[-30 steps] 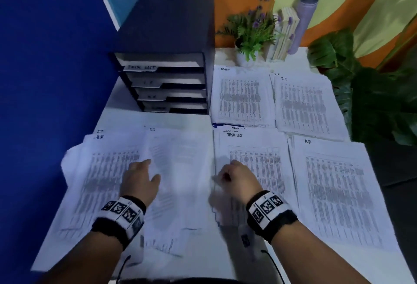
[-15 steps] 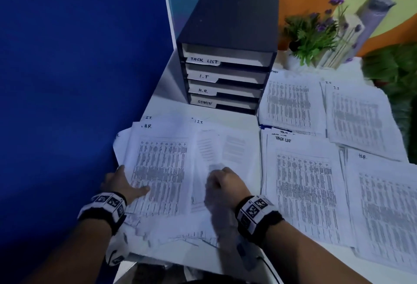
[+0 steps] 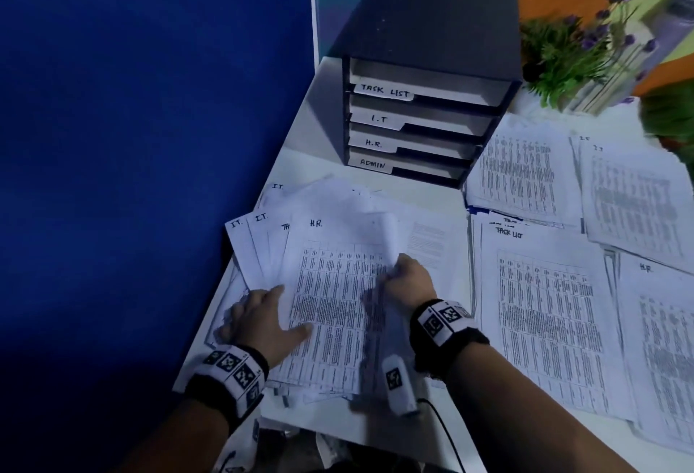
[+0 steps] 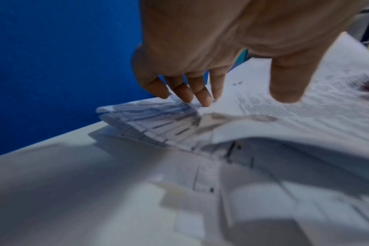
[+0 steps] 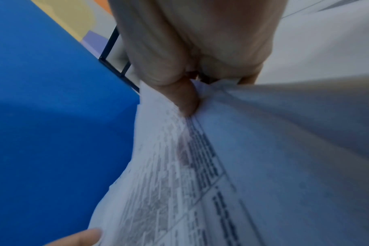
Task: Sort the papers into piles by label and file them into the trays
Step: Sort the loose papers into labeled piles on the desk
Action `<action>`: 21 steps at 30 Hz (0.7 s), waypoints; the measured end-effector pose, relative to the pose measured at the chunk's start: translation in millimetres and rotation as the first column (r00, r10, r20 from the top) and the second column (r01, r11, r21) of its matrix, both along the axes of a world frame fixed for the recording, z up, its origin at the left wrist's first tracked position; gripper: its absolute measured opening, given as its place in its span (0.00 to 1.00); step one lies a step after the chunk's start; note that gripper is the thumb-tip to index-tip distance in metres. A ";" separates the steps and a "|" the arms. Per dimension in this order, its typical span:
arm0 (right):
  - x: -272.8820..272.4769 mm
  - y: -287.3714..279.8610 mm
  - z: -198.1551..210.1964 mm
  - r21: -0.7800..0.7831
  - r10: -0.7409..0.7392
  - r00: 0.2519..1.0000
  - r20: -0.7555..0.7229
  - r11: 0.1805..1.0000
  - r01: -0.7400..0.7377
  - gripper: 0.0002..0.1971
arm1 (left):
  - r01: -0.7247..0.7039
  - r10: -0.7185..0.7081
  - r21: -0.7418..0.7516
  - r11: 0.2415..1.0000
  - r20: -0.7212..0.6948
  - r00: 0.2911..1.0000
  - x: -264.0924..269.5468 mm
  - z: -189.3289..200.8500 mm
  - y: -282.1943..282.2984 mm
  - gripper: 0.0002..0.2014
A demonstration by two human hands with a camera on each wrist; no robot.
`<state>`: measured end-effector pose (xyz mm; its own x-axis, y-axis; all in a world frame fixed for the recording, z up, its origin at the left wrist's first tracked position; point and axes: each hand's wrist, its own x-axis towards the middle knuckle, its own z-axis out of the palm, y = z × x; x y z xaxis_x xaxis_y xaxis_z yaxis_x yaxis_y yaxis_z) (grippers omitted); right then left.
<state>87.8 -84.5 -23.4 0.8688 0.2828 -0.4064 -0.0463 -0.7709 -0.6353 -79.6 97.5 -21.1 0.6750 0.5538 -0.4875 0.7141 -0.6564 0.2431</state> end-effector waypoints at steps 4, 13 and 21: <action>1.5 -22.5 2.3 0.301 -0.210 0.961 -0.179 0.918 0.257 0.05 | -0.185 0.203 -0.106 0.977 0.203 0.958 14.7 1.7 18.0 0.28; 4.4 -68.6 -8.3 0.273 -0.314 0.929 -0.196 0.892 0.360 0.12 | -0.151 0.413 -0.642 0.752 0.279 0.867 34.8 -5.1 6.0 0.16; 10.3 -99.8 -7.4 0.074 -0.378 0.925 0.040 0.924 0.374 0.12 | -0.191 0.451 -0.601 0.776 0.316 0.835 41.0 -10.5 -1.4 0.21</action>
